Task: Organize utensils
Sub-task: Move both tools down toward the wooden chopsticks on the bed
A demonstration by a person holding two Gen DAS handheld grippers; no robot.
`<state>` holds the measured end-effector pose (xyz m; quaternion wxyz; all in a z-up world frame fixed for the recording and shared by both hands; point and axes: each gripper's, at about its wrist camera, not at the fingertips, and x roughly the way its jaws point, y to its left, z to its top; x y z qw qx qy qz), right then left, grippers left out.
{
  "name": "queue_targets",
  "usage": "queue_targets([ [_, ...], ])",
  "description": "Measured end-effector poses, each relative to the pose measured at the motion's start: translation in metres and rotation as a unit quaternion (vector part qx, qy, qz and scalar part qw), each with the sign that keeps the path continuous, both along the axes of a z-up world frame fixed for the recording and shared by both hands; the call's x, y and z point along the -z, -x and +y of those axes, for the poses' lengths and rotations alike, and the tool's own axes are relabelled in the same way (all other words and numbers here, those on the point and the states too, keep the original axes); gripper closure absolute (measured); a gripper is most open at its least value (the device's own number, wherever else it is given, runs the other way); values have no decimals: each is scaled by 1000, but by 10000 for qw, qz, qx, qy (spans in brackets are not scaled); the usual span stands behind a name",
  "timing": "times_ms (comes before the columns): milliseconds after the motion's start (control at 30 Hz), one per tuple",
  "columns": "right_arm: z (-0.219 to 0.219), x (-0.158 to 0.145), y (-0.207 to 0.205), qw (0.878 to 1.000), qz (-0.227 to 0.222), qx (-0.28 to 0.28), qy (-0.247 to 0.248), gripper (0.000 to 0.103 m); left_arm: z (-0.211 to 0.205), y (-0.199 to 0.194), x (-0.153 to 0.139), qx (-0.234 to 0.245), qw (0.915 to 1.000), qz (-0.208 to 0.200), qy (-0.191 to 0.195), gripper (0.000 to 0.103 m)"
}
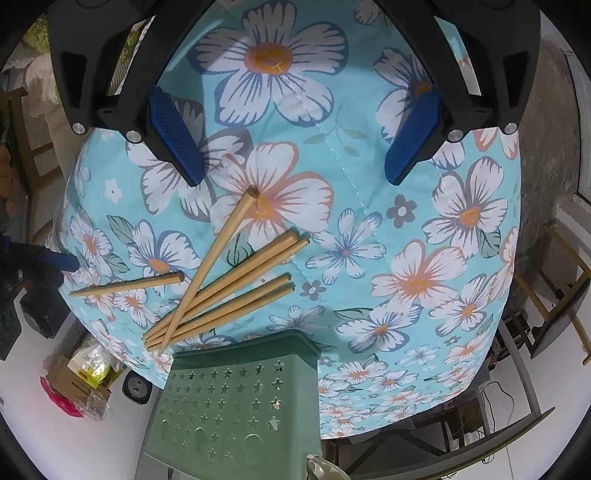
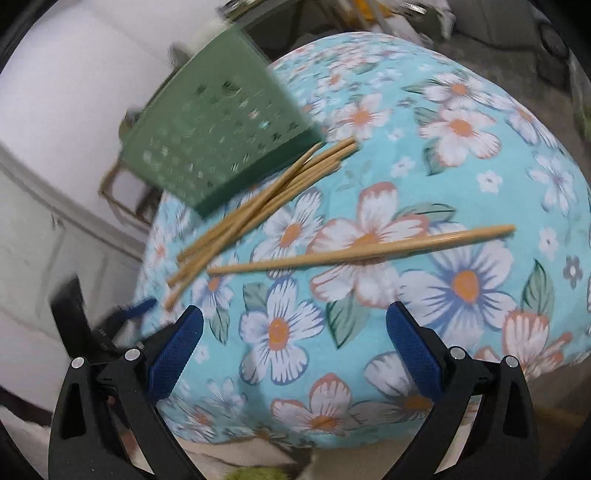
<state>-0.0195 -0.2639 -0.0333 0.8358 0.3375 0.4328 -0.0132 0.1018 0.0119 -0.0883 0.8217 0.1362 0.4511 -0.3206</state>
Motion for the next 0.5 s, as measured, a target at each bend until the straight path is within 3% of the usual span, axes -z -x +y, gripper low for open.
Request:
queue_targets([
  [300, -35, 7, -5, 9954, -25, 752, -596, 21, 4, -1, -1, -10, 9999, 59, 153, 8],
  [500, -47, 9, -8, 9899, 48, 1310, -530, 46, 5, -3, -2, -105, 9997, 73, 227, 8],
])
